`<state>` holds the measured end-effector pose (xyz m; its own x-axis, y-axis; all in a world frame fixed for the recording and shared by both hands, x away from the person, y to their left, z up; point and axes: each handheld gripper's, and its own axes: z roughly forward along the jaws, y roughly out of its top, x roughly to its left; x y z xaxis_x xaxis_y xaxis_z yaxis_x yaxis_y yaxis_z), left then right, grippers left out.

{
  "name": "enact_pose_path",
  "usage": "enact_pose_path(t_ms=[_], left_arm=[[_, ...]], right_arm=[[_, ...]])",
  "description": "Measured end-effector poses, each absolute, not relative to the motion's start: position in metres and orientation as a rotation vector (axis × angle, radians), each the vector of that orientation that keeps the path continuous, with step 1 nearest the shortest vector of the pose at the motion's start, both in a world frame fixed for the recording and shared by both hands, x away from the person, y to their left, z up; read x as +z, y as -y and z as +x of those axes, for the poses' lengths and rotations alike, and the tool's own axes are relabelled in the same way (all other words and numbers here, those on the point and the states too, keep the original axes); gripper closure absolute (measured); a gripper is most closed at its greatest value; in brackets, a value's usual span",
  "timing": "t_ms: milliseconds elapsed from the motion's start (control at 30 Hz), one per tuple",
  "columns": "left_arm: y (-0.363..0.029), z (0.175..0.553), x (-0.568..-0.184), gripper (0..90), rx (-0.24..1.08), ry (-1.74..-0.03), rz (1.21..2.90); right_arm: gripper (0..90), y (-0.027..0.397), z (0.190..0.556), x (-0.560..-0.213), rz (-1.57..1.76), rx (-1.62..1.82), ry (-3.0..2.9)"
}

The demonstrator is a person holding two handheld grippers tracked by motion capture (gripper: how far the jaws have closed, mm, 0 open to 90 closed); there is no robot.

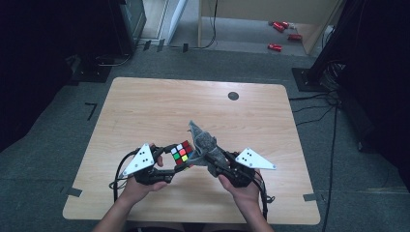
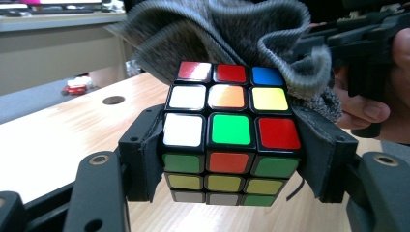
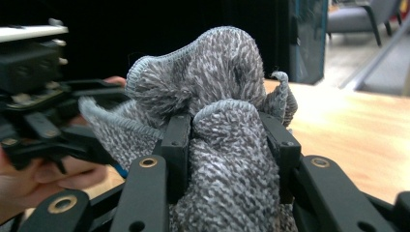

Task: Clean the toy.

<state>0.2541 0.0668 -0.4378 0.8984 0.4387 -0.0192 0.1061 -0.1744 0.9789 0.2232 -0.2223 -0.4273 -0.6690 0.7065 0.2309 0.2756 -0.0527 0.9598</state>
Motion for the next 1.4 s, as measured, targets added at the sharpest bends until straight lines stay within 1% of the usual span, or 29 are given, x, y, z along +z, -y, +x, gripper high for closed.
enact_pose_path(t_ms=[100,167,333,433,633,833,933,1033,1100,1400], left_arm=[[-0.067,0.254,-0.437,34.6,0.287,-0.415,1.733],[-0.073,0.257,-0.436,34.6,0.280,-0.435,1.715],[-0.088,0.264,-0.431,34.6,0.233,-0.507,1.595],[-0.090,0.263,-0.429,34.6,0.207,-0.514,1.560],[-0.082,0.261,-0.432,34.6,0.200,-0.518,1.552],[-0.086,0.262,-0.431,34.6,0.218,-0.539,1.553],[-0.087,0.263,-0.431,34.6,0.219,-0.542,1.556],[-0.087,0.264,-0.432,34.6,0.211,-0.541,1.557],[-0.085,0.263,-0.433,34.6,0.209,-0.539,1.564],[-0.085,0.263,-0.433,34.6,0.215,-0.542,1.571]], right_arm=[[62.4,0.214,0.221,-0.431,0.983,1.779,-1.941],[63.2,0.215,0.224,-0.435,1.001,1.798,-1.965],[63.6,0.214,0.229,-0.444,1.042,1.634,-2.031],[63.8,0.210,0.229,-0.449,1.106,1.629,-2.016],[64.3,0.179,0.213,-0.448,0.980,1.646,-2.087],[64.5,0.157,0.207,-0.458,0.856,1.595,-2.245],[64.3,0.162,0.210,-0.457,0.857,1.519,-2.224],[64.3,0.184,0.219,-0.451,0.996,1.571,-2.109],[64.3,0.191,0.220,-0.451,1.048,1.601,-2.050],[64.1,0.154,0.203,-0.459,0.795,1.638,-2.246]])
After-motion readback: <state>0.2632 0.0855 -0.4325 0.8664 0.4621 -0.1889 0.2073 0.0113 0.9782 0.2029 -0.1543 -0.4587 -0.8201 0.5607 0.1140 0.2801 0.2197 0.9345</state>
